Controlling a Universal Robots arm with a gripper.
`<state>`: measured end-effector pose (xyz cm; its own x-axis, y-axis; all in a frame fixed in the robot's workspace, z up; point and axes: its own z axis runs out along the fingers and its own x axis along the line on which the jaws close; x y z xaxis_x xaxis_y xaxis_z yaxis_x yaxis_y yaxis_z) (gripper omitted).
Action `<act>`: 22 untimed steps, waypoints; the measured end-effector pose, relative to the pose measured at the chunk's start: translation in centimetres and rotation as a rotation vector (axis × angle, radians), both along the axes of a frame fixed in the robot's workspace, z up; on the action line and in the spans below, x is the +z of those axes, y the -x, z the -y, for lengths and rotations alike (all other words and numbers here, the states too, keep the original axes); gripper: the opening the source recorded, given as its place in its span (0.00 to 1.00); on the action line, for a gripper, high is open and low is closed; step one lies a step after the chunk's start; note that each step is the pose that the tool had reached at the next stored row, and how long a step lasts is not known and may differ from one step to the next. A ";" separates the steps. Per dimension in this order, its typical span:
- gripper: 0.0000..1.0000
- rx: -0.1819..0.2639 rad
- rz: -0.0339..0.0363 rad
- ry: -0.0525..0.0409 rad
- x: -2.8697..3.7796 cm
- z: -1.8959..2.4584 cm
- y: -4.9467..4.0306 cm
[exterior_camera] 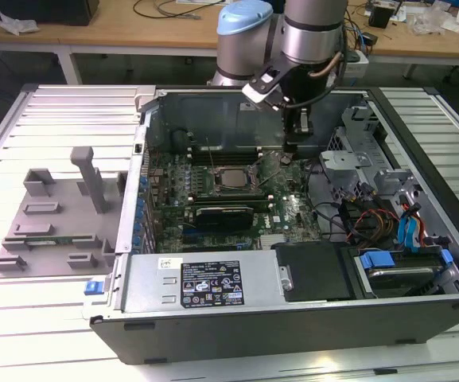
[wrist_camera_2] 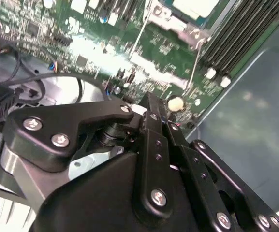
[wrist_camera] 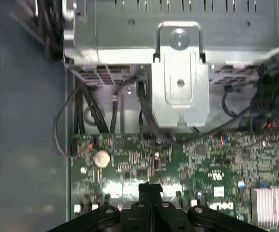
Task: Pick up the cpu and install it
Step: 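Close the cpu cover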
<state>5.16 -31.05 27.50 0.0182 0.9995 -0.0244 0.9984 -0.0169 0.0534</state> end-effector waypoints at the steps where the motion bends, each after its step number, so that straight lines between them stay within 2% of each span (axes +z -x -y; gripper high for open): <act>1: 0.11 0.000 -0.0003 0.0001 -0.17 0.00 -0.11; 4: 0.11 0.000 -0.0013 -0.0002 -1.16 0.00 -0.27; 9: 0.11 0.000 -0.0079 -0.0002 -2.52 0.00 -0.28; 11: 0.11 0.000 -0.0150 -0.0001 -3.19 0.00 -0.28; 13: 0.11 0.000 -0.0294 -0.0001 -3.64 0.00 -0.34; 16: 0.11 0.000 -0.0303 0.0001 -3.65 0.00 -0.34; 17: 0.11 0.000 -0.0303 -0.0022 -3.66 -0.01 -0.30; 19: 0.11 0.000 -0.0302 -0.0129 -3.66 0.00 0.00; 20: 0.11 0.000 -0.0303 -0.0266 -3.65 0.00 0.22; 21: 0.11 0.000 -0.0303 -0.0338 -3.66 0.00 0.41; 22: 0.11 0.000 -0.0302 -0.0372 -3.66 0.00 0.52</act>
